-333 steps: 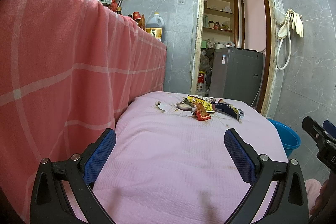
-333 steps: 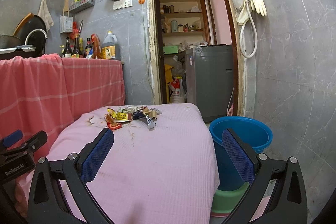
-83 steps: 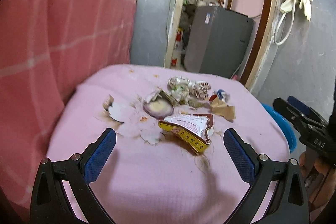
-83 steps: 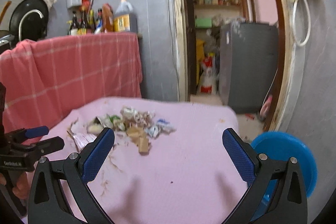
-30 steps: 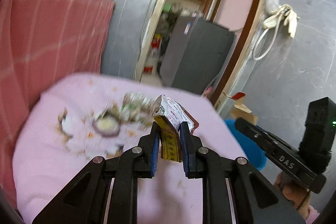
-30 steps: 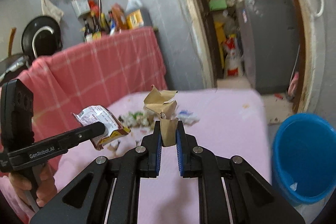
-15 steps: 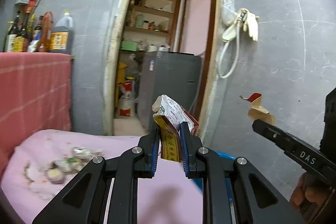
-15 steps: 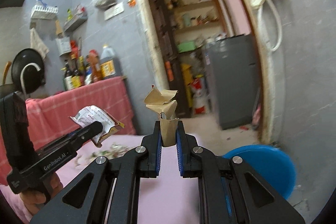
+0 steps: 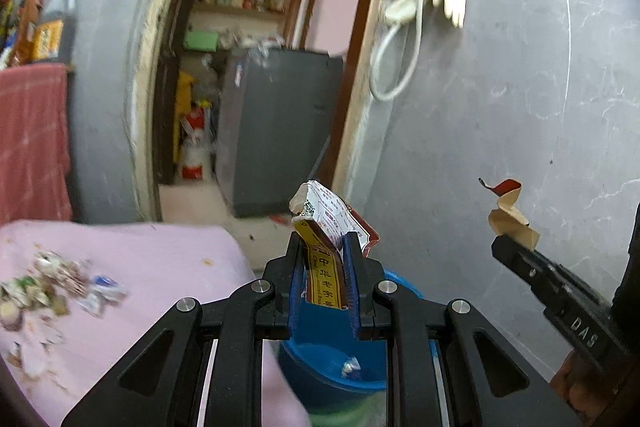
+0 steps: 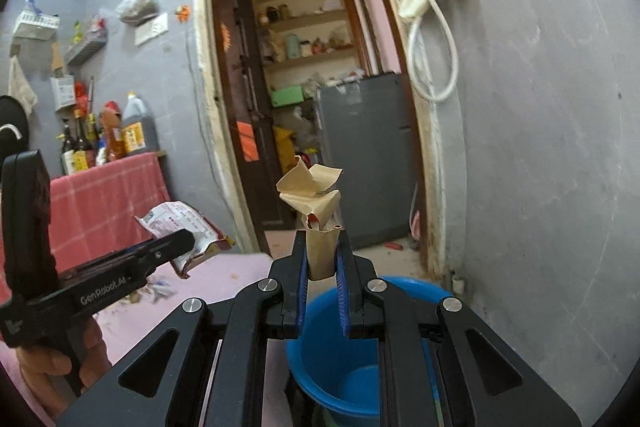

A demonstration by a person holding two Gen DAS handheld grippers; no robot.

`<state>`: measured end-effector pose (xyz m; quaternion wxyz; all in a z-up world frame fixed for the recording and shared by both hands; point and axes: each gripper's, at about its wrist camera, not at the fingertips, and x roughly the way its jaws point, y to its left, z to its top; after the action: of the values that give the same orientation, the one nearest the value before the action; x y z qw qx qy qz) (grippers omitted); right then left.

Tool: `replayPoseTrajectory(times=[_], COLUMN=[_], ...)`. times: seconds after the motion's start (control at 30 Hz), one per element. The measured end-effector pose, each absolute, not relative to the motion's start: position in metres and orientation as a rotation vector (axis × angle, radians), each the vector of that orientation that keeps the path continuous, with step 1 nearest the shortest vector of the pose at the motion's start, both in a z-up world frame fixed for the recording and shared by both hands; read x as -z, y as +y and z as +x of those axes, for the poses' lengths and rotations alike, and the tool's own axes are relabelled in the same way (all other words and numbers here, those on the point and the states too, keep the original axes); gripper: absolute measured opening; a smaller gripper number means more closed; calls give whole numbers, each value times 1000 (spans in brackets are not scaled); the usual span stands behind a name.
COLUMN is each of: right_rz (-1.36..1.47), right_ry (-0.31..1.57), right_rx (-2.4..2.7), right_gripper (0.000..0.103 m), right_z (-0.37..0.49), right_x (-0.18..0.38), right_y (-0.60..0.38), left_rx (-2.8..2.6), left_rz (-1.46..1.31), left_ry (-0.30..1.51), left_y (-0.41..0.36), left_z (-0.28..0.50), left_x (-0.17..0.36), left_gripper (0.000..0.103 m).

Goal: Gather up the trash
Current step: 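Carry both items over the blue basin and open both tools, then move both tools back over the remaining trash on the sheet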

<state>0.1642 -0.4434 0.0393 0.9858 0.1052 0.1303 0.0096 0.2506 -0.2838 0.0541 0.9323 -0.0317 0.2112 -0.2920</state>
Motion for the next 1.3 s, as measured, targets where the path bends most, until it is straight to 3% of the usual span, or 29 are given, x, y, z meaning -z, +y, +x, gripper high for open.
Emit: replayPoseTrajectory(times=[0.33, 0.67, 0.73, 0.87, 1.07, 1.17, 1.3], right_rz=[279, 282, 283, 295, 307, 309, 290], right_ry=[382, 499, 512, 523, 506, 463, 413], right_rx=[29, 41, 42, 42, 39, 44, 49], right_gripper=[12, 15, 16, 29, 30, 45, 53], right_z=[179, 209, 213, 219, 219, 213, 205], right_x=[5, 28, 29, 30, 24, 17, 0], right_y=[-471, -480, -481, -482, -483, -482, -475], left_rx=[651, 633, 625, 616, 600, 585, 567], left_rz=[-69, -77, -67, -75, -100, -119, -153], left_ry=[664, 782, 785, 789, 767, 737, 697], left_y=[-326, -337, -335, -333, -317, -305, -285], left_z=[293, 326, 326, 327, 323, 319, 315], left_x=[-15, 13, 16, 20, 13, 4, -8], left_gripper=[16, 17, 24, 25, 31, 34, 53])
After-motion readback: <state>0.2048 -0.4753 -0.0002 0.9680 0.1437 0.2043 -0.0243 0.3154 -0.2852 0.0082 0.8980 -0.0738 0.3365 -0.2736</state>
